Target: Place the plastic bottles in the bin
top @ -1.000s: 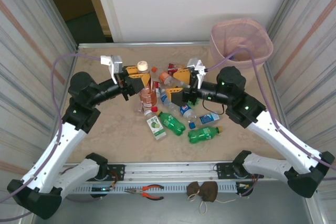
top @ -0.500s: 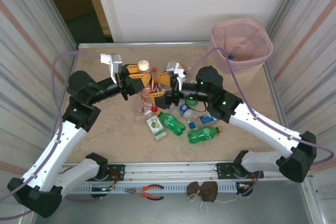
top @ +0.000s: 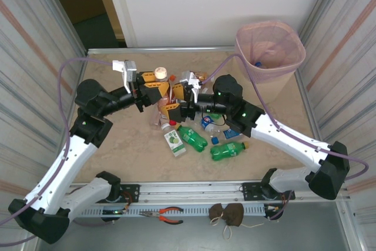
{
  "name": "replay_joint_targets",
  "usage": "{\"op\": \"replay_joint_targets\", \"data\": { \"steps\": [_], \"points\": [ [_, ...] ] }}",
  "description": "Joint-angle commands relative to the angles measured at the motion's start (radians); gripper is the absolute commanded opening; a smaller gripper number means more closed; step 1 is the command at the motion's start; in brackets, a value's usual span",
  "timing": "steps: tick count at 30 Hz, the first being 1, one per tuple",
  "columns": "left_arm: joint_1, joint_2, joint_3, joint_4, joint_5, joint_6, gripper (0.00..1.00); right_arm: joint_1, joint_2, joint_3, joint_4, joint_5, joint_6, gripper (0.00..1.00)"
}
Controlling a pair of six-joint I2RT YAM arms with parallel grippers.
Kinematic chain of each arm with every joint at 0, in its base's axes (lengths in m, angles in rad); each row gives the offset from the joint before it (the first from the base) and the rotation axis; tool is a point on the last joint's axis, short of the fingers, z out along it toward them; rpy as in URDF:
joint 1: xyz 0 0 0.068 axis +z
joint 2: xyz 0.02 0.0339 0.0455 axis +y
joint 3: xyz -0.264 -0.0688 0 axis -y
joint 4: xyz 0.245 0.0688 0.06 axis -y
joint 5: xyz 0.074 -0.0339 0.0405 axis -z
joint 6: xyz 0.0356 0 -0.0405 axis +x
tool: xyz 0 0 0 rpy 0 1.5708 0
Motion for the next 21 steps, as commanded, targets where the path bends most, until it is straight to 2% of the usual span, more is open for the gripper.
{"op": "replay_joint_targets", "data": {
  "steps": [1,10,14,17,21],
  "points": [
    [-0.005,-0.002,0.035,0.032,-0.001,0.007,0.24,0.007,0.009,0.039,0.024,-0.012,-0.002,0.63],
    [-0.004,-0.010,0.037,0.020,-0.011,0.011,0.30,0.010,0.001,0.040,0.016,0.010,0.001,0.52],
    [-0.004,-0.018,0.037,0.014,-0.027,0.011,0.39,0.010,-0.009,0.042,0.003,0.022,-0.001,0.51],
    [-0.005,-0.027,0.037,0.006,-0.038,0.011,0.52,0.010,-0.018,0.043,-0.016,0.038,-0.007,0.50],
    [-0.004,-0.041,0.036,-0.008,-0.048,0.016,0.60,0.005,-0.034,0.050,-0.058,0.067,-0.031,0.50]
  ]
}}
